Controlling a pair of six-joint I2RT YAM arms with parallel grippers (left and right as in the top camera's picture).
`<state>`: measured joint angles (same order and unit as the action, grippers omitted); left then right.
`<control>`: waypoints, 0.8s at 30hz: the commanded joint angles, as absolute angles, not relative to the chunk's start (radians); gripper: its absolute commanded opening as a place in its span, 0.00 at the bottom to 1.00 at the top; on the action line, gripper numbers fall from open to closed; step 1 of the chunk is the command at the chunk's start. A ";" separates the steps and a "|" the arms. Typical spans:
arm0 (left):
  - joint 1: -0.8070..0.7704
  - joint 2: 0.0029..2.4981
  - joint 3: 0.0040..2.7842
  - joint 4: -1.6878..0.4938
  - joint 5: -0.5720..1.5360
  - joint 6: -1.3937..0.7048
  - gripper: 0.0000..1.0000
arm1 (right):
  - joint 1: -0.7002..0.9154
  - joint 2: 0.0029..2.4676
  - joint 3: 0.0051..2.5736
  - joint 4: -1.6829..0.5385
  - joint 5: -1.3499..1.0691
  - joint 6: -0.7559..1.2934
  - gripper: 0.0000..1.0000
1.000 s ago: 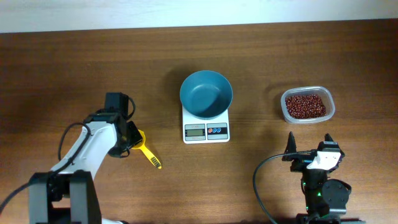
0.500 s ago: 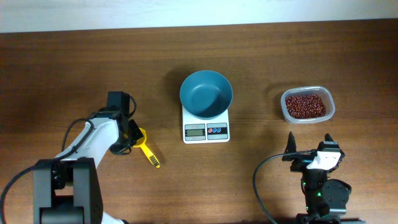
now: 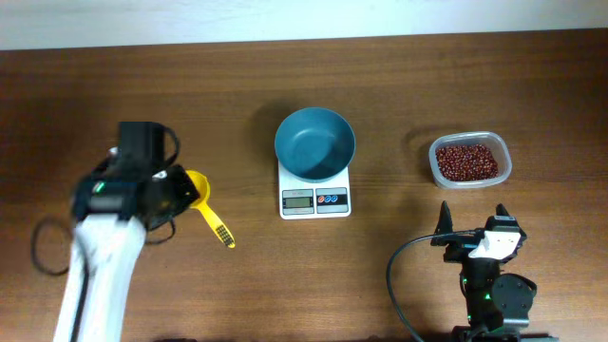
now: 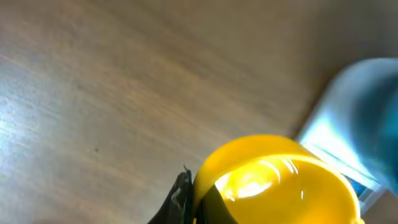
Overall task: Scoop item into bowl and weigh 50g on scale
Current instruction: 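Grasp the yellow scoop rim with left gripper and lift it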
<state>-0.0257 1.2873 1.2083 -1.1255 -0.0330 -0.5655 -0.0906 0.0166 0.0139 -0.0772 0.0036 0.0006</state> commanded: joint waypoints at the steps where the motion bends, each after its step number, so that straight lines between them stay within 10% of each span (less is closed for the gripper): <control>1: -0.023 1.110 1.243 -1.166 0.061 -0.564 0.00 | -0.083 0.014 0.006 -0.080 0.012 0.004 0.99; 24: -0.024 0.960 1.242 -1.217 0.319 -0.667 0.00 | -0.083 0.014 0.006 -0.080 0.012 0.004 0.99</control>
<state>-0.0257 0.9470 1.2327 -1.1931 0.2626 -0.6533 -0.0906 0.0166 0.0139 -0.0772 0.0036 0.0006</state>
